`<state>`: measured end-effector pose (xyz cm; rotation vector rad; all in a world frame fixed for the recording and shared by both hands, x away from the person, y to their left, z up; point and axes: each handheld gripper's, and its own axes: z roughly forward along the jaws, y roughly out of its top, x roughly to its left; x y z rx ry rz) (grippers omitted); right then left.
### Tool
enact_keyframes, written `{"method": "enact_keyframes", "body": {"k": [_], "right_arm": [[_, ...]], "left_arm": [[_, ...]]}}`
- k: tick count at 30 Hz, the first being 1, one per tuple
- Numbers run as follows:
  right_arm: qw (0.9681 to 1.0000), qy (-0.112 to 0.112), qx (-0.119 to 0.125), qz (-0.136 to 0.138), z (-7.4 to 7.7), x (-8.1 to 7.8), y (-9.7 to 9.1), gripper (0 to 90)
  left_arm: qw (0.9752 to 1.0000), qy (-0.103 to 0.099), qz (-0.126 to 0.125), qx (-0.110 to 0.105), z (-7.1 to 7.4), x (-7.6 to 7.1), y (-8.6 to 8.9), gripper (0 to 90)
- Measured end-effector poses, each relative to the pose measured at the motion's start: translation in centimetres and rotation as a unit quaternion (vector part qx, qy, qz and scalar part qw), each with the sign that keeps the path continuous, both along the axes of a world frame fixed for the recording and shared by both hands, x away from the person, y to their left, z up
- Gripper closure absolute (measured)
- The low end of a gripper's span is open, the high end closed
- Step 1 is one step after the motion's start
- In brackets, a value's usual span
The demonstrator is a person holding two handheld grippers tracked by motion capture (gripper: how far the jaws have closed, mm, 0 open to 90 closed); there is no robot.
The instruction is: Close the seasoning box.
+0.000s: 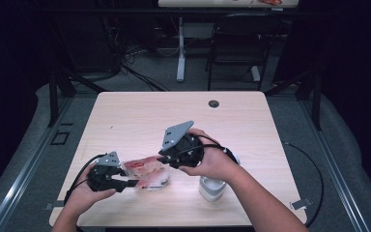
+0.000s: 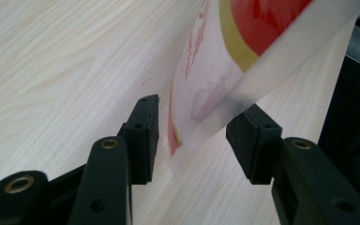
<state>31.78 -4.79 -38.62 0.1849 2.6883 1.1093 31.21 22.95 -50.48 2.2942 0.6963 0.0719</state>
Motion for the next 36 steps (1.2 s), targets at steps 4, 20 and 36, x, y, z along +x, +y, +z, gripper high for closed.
{"method": "enact_keyframes", "body": {"k": [4,20,36], "right_arm": [[1.0,-0.003,-0.001,0.0,0.2,-0.1,0.2,76.5],[0.9998,0.001,0.019,0.0,1.0,-0.4,-0.4,71.4],[0.999,-0.001,0.04,-0.021,1.3,-0.8,-2.5,65.4]], "left_arm": [[1.0,-0.003,0.007,0.004,0.1,0.0,0.1,53.6],[0.9999,0.0,0.009,0.005,0.1,-0.1,0.7,51.3],[1.0,0.002,0.003,0.007,-0.3,0.0,0.2,51.4]]}}
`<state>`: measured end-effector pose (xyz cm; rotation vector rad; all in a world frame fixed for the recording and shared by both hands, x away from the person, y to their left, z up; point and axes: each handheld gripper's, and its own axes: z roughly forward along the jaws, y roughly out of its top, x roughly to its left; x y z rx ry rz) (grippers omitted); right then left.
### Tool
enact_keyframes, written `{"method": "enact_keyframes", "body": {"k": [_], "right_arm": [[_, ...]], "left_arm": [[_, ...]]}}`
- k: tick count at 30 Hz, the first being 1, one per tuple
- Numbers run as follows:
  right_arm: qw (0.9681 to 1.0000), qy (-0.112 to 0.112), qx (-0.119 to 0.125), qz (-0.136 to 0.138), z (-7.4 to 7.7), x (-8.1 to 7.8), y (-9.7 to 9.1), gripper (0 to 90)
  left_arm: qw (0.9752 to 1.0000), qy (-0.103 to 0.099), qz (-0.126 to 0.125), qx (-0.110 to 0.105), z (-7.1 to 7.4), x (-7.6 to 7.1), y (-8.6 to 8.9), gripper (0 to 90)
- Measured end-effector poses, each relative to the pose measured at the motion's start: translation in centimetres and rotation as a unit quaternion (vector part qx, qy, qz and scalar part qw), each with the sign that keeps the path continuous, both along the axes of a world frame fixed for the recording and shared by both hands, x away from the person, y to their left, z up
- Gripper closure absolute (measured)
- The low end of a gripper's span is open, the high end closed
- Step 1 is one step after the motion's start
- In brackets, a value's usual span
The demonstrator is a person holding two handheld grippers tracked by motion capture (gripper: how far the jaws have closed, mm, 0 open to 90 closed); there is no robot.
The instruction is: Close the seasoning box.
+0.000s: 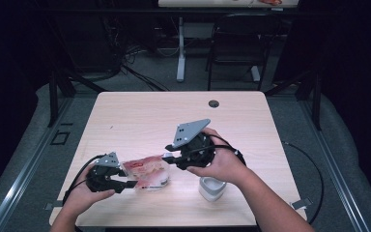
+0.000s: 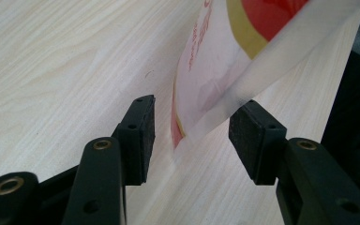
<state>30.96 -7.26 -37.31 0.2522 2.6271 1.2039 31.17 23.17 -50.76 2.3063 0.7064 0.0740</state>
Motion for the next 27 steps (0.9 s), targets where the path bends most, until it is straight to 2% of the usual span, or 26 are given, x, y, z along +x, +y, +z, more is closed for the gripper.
{"method": "enact_keyframes", "body": {"k": [5,9,13,18,21,27], "right_arm": [[0.9997,0.008,0.017,-0.013,-0.3,-0.1,-1.5,64.2],[0.9993,0.005,0.029,-0.024,-0.3,-0.7,-3.0,63.8],[0.9978,0.008,0.044,-0.048,-0.2,-1.0,-5.0,63.2],[0.9943,0.012,0.062,-0.086,-0.2,-1.0,-7.8,63.4],[0.9909,0.015,0.077,-0.109,-0.1,-1.0,-9.5,64.2],[0.9858,0.008,0.086,-0.144,-0.2,-1.6,-12.0,65.7]], "left_arm": [[1.0,-0.003,-0.005,0.002,0.1,-0.1,-0.1,51.8],[1.0,-0.003,-0.006,0.002,0.1,-0.1,-0.2,51.8],[1.0,-0.002,-0.003,0.0,0.1,-0.2,-0.2,51.9],[1.0,-0.001,-0.005,-0.002,0.2,-0.3,-0.2,52.1],[1.0,-0.003,-0.003,-0.003,0.2,-0.3,-0.1,52.1],[1.0,-0.004,0.0,-0.005,0.2,-0.3,0.0,52.1]]}}
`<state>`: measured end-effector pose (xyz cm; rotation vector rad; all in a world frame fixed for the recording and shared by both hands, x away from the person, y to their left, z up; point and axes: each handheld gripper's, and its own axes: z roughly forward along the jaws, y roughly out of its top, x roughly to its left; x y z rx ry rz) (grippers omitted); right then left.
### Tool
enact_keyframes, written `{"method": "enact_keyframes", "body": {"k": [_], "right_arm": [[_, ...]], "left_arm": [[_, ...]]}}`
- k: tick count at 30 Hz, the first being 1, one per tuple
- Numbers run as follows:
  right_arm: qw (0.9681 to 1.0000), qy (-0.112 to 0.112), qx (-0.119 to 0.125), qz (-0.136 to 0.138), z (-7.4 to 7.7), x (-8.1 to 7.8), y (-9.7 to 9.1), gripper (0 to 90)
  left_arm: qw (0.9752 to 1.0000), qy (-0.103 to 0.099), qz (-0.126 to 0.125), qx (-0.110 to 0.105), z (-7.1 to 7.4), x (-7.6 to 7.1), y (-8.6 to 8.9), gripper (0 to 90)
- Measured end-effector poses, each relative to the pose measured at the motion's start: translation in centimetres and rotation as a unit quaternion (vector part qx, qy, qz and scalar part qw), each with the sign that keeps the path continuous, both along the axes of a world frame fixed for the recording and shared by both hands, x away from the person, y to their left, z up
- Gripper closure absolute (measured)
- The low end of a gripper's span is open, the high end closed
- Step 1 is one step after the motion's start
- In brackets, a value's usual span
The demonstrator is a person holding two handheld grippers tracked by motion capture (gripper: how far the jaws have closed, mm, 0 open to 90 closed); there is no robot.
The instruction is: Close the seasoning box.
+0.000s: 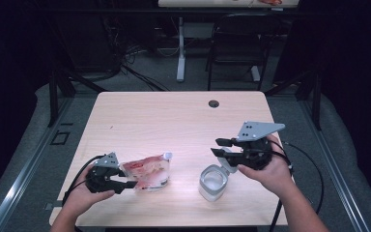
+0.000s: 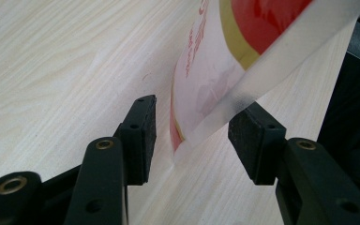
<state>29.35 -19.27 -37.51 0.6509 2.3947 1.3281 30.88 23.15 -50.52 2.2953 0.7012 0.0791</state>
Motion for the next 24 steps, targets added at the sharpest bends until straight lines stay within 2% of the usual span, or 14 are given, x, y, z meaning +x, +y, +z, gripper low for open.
{"method": "enact_keyframes", "body": {"k": [11,16,20,24], "right_arm": [[0.9986,0.007,0.019,-0.049,-1.2,-0.3,-3.5,70.0],[0.9978,0.009,0.024,-0.061,-1.9,-0.3,-4.1,74.2],[0.9972,0.008,0.018,-0.072,-2.4,-0.4,-4.5,79.7],[0.9955,0.0,0.03,-0.09,-3.1,-0.7,-5.1,86.1]], "left_arm": [[1.0,0.001,0.003,0.002,0.0,0.0,0.2,52.1],[1.0,0.0,0.004,0.003,0.0,0.0,0.2,52.1],[1.0,0.001,0.006,0.003,-0.1,0.0,0.2,52.1],[1.0,-0.001,0.006,0.007,-0.1,0.0,0.2,51.9]]}}
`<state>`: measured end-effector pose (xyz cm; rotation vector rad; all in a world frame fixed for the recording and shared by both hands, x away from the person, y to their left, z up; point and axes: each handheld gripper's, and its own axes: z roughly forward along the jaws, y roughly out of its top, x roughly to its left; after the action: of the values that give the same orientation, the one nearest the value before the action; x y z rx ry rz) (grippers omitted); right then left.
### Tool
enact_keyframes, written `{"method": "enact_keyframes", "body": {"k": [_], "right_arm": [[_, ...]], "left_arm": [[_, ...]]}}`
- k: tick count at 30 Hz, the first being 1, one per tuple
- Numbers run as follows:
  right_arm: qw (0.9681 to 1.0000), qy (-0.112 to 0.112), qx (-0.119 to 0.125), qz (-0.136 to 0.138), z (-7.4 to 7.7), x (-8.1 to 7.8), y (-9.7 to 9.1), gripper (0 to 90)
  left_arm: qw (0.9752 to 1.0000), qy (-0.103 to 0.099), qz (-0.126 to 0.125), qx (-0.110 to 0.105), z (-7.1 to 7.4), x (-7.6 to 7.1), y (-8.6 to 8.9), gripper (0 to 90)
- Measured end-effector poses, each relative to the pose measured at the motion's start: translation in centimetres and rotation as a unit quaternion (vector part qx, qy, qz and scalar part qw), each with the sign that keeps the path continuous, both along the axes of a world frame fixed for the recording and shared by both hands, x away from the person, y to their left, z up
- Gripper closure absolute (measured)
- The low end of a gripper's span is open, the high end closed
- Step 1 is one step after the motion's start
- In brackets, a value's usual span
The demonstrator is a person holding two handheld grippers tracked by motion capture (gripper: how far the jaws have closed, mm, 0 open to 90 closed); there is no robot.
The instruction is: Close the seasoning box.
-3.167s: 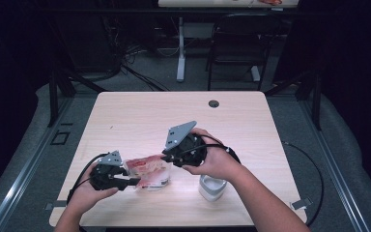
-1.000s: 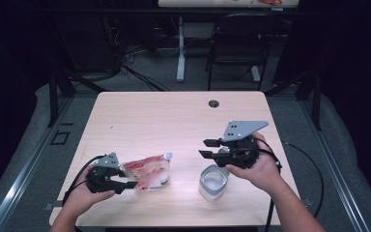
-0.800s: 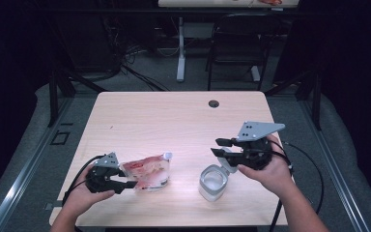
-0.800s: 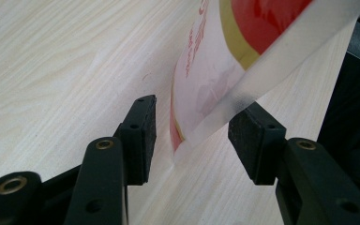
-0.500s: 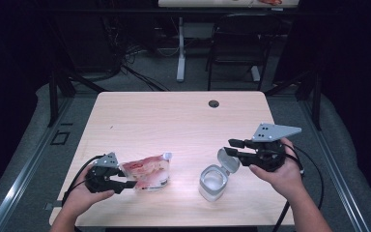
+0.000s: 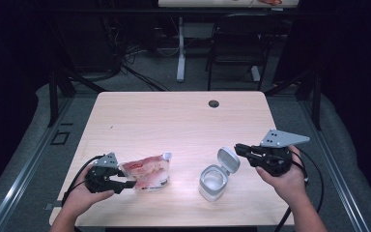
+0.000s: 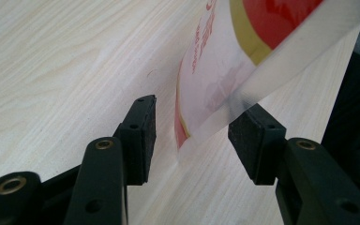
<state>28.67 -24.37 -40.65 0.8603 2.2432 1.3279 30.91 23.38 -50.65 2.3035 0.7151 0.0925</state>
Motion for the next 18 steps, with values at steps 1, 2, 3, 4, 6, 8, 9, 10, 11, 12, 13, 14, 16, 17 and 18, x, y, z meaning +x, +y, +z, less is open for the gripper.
{"method": "enact_keyframes", "body": {"k": [1,2,3,4,6,8,9,10,11,12,13,14,16,17,18], "right_arm": [[1.0,-0.001,0.0,-0.006,-0.1,0.0,-0.1,87.1],[0.9999,-0.004,0.001,-0.012,-0.4,-0.1,-0.2,88.2],[0.9999,-0.004,0.003,-0.016,-0.6,-0.1,-0.3,89.5],[0.9998,-0.004,0.001,-0.02,-0.8,-0.1,-0.4,90.0],[0.9996,-0.001,0.006,-0.026,-1.3,-0.2,-0.7,90.0],[0.9993,0.002,0.007,-0.036,-1.7,-0.2,-1.0,90.0],[0.9991,0.003,0.005,-0.042,-2.0,-0.1,-1.1,90.0],[0.9989,0.006,0.006,-0.045,-2.2,-0.1,-1.3,90.0],[0.9988,0.01,0.008,-0.047,-2.5,0.0,-1.4,90.0],[0.9986,0.013,0.007,-0.05,-2.7,0.1,-1.5,90.0],[0.9984,0.017,0.011,-0.053,-3.0,0.2,-1.6,90.0],[0.9983,0.024,0.015,-0.052,-3.2,0.3,-1.8,90.0],[0.9979,0.032,0.022,-0.051,-3.6,0.5,-1.9,90.0],[0.9978,0.034,0.025,-0.051,-3.7,0.5,-1.9,90.0],[0.9977,0.036,0.025,-0.052,-3.9,0.5,-1.9,90.0]], "left_arm": [[1.0,0.0,0.001,0.0,0.0,0.0,0.0,51.8],[1.0,0.0,0.001,0.0,0.0,0.0,0.0,51.8],[1.0,0.0,0.002,-0.001,0.0,0.0,0.0,51.7],[1.0,-0.001,0.002,-0.001,0.0,0.0,0.0,51.7],[1.0,-0.001,0.001,0.0,0.0,0.0,0.0,51.6],[1.0,0.0,0.001,0.0,-0.1,0.0,0.1,51.6],[1.0,0.0,0.001,0.002,-0.1,0.0,0.1,51.5],[1.0,0.0,0.002,0.001,-0.1,0.0,0.1,51.5],[1.0,0.001,0.002,0.002,-0.1,0.0,0.0,51.6],[1.0,0.001,0.003,0.003,-0.1,0.0,0.0,51.6],[1.0,0.0,0.002,0.003,-0.1,0.0,0.0,51.6],[1.0,0.0,0.002,0.003,-0.1,0.0,0.0,51.5],[1.0,0.0,0.002,0.002,-0.1,0.0,0.0,51.5],[1.0,0.0,0.002,0.002,-0.1,0.0,0.1,51.5],[1.0,0.0,0.002,0.002,-0.1,0.0,0.1,51.5]]}}
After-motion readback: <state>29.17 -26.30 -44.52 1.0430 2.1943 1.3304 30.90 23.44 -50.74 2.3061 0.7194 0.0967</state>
